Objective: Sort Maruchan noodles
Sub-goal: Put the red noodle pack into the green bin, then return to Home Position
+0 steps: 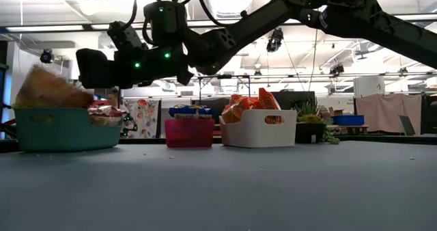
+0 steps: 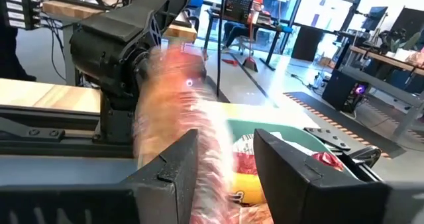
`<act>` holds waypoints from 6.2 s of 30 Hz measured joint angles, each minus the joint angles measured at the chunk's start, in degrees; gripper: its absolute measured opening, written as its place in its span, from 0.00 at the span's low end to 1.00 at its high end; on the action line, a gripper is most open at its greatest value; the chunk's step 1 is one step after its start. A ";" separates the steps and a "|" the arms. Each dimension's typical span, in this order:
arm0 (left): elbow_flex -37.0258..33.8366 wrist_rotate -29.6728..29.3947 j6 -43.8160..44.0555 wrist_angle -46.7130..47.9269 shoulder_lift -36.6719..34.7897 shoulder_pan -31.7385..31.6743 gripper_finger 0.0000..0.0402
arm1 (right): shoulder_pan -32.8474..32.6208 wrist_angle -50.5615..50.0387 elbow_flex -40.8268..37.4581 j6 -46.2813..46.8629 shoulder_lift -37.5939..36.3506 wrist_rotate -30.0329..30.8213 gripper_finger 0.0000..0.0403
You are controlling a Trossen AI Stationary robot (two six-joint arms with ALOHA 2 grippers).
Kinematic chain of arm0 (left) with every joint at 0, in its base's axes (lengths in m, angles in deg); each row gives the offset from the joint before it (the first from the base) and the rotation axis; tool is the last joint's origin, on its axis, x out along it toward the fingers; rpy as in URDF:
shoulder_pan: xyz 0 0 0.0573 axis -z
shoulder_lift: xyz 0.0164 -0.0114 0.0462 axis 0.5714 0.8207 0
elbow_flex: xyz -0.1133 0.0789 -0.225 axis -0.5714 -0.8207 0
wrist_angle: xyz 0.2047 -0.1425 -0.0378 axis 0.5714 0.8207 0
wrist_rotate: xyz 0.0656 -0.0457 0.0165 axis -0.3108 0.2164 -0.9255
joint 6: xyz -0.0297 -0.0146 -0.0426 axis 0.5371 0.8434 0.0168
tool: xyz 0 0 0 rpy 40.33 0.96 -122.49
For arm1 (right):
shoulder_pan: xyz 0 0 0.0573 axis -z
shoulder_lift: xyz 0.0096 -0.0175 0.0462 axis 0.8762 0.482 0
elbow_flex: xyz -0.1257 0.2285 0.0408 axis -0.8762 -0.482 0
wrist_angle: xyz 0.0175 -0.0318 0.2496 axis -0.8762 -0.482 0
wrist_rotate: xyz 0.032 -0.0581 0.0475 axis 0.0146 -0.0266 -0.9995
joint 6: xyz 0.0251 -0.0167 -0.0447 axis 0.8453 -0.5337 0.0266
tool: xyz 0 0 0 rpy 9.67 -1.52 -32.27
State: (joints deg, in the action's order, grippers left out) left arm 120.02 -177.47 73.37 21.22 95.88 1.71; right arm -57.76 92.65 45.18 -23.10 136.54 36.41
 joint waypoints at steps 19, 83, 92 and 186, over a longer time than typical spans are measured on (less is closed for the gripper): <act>0.00 0.00 -0.02 0.57 0.00 0.00 0.09 | -0.18 -0.13 -0.10 1.49 0.00 -4.43 0.15; 43.86 62.34 28.11 68.84 39.15 -19.48 0.09 | -3.89 -20.99 -71.61 -3.08 -73.35 0.04 0.02; 33.93 72.03 21.85 68.70 41.50 -21.47 0.12 | -3.91 -21.17 -71.69 -3.08 -73.33 0.02 0.02; -14.34 65.05 -13.48 -22.57 -1.57 -24.02 0.10 | 8.63 -4.34 -107.18 -9.27 -122.97 -6.17 0.02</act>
State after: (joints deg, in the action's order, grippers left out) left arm 105.68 -112.42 59.90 -1.35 94.31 -22.31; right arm -49.14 88.31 -62.00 -32.37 13.56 30.24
